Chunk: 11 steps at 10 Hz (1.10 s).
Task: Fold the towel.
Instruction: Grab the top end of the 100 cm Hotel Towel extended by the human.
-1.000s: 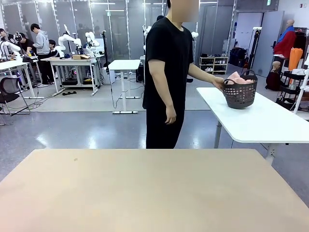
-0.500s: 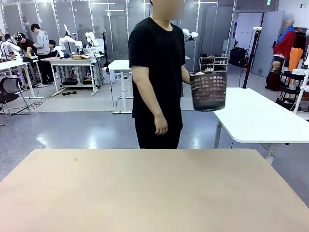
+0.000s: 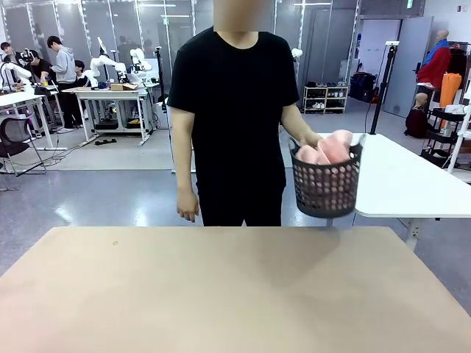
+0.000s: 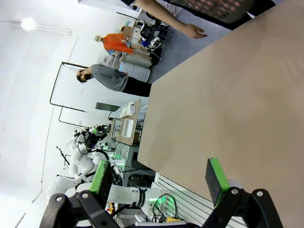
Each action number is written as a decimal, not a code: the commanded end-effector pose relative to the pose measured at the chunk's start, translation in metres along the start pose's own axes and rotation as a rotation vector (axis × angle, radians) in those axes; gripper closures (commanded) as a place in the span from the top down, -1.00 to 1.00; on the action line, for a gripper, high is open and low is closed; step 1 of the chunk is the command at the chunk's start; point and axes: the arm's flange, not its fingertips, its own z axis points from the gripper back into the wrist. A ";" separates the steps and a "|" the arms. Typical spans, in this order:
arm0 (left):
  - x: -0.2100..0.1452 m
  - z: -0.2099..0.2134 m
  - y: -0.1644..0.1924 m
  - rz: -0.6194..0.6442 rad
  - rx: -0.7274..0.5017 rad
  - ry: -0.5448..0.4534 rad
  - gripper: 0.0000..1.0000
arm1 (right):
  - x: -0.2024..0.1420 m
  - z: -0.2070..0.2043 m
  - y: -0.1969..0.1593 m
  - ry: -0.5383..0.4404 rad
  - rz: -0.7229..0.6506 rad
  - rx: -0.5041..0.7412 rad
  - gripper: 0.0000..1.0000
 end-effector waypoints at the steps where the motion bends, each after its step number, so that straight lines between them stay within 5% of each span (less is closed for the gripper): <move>1: 0.000 0.000 0.001 -0.008 -0.018 -0.002 1.00 | 0.000 0.001 0.000 0.001 0.008 0.006 1.00; 11: 0.000 0.000 0.001 -0.008 -0.018 -0.002 1.00 | 0.000 0.001 0.000 0.001 0.008 0.006 1.00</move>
